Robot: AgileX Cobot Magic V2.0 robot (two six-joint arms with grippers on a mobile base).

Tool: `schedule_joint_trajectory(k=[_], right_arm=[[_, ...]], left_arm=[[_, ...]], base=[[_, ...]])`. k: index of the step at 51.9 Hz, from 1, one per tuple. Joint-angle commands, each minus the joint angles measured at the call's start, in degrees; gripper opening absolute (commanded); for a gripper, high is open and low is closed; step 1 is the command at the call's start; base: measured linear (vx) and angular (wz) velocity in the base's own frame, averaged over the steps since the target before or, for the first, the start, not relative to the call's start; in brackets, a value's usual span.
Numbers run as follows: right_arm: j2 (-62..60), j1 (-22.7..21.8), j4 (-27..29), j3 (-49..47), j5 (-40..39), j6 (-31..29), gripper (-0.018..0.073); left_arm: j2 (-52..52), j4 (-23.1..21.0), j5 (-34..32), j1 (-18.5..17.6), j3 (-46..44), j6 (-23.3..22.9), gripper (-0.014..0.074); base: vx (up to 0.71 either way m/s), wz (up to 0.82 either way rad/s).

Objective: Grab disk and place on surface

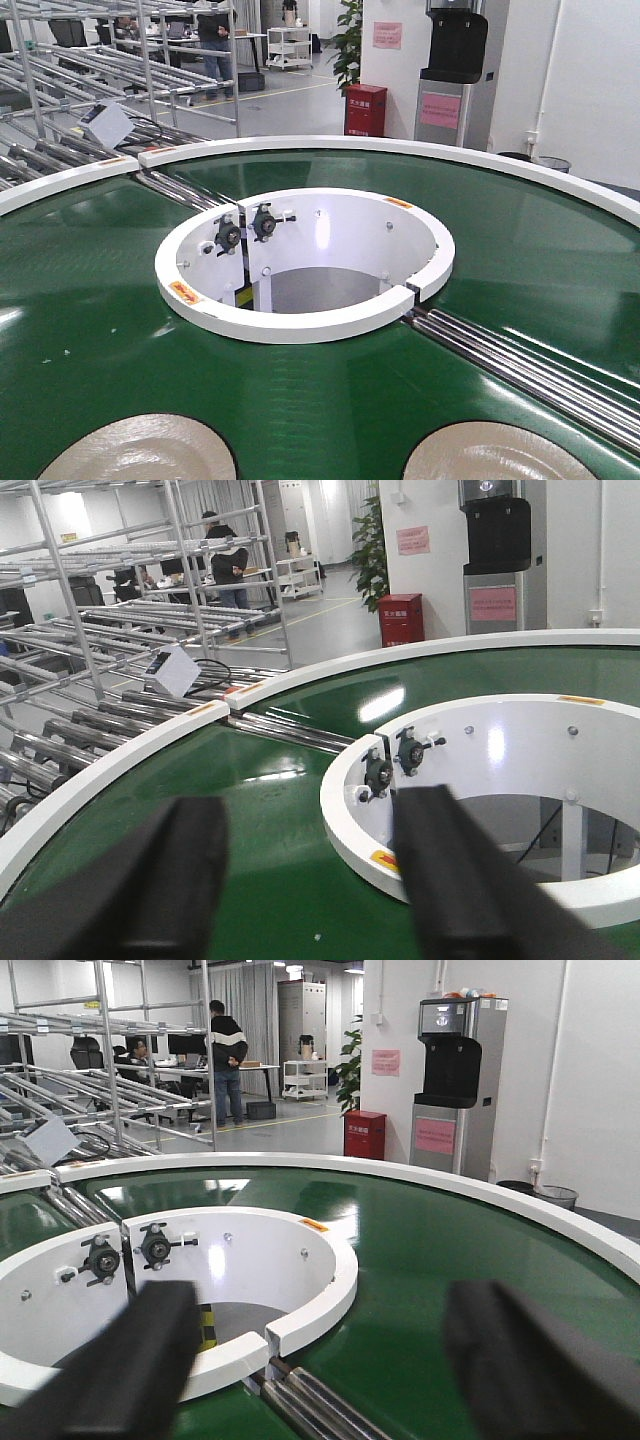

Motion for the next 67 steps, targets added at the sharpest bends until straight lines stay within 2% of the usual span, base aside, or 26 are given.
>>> schedule_joint_trajectory(k=[1, 8, 13, 17, 21, 25, 28, 32, 36, 39, 41, 44, 47, 51, 57, 62, 67], right_arm=[[-0.7, -0.2, -0.4, -2.1, -5.3, -0.7, 0.0730], [-0.7, -0.2, -0.3, -2.0, -5.4, -0.7, 0.0722], [-0.7, -0.2, 0.2, -2.2, -4.7, 1.9, 0.0704], [-0.3, -0.2, 0.2, -4.7, 2.4, 3.9, 0.0668], [2.4, -0.3, 0.2, -9.4, 13.9, 3.9, 0.0618], [7.2, -0.2, 0.8, -15.0, 21.8, 3.6, 0.0560], [11.4, -0.2, 4.0, -19.0, 27.2, 2.2, 0.0519], [17.5, -0.2, 12.2, -23.7, 33.7, -3.1, 0.0470], [23.6, -0.2, 26.7, -28.6, 40.7, -15.1, 0.0439], [28.8, -0.2, 37.8, -31.9, 48.2, -23.7, 0.0423], [32.2, -0.3, 44.8, -33.4, 53.2, -28.2, 0.0416], [36.6, -0.3, 51.1, -36.2, 58.8, -31.3, 0.0410], [40.8, -0.3, 52.1, -38.6, 63.4, -31.8, 0.0410], [44.8, -1.5, 49.0, -41.9, 67.4, -30.8, 0.0410], [48.0, -7.1, 45.8, -44.5, 72.1, -27.8, 0.0410], [48.2, -12.9, 46.4, -44.5, 73.6, -25.5, 0.0410], [47.8, -17.9, 49.5, -44.5, 74.0, -25.3, 0.0410]], left_arm=[[-0.6, -0.2, -5.2, -0.4, -2.0, 0.1, 0.0646], [-0.6, -0.3, -5.2, -0.4, -2.0, -0.8, 0.0666], [-0.6, -0.3, -3.3, -0.4, -2.0, -4.7, 0.0646], [-0.1, -0.3, 4.4, -0.4, -3.7, -5.2, 0.0615], [2.4, -0.3, 15.1, -0.4, -7.2, -4.3, 0.0578], [6.8, -1.7, 24.5, -0.5, -11.2, -2.7, 0.0547], [10.7, -6.5, 30.2, -0.5, -14.4, 0.4, 0.0530], [15.9, -18.5, 36.9, -0.5, -18.2, 8.1, 0.0517], [22.2, -34.6, 44.7, -0.5, -20.8, 20.7, 0.0516], [25.9, -43.9, 48.0, -0.4, -21.6, 25.8, 0.0516], [28.8, -48.8, 50.9, -0.4, -22.0, 29.1, 0.0516], [31.3, -52.4, 52.9, -0.4, -22.1, 30.4, 0.0516], [33.3, -52.2, 53.5, 0.3, -22.1, 29.8, 0.0516], [35.3, -49.8, 53.6, 2.4, -22.0, 27.5, 0.0516], [37.1, -40.4, 53.1, 8.8, -22.0, 22.7, 0.0516], [38.3, -31.0, 54.6, 14.6, -22.0, 19.1, 0.0516], [40.4, -28.8, 56.8, 18.1, -22.0, 19.9, 0.0515]], base=[[0.00, 0.00], [0.00, 0.00], [0.00, 0.00], [0.00, 0.00], [0.00, 0.00], [0.00, 0.00], [0.00, 0.00], [0.00, 0.00], [0.00, 0.00], [0.00, 0.00], [0.00, 0.00], [0.00, 0.00], [0.00, 0.00], [0.00, 0.00], [0.00, 0.00], [0.00, 0.00], [0.00, 0.00]])
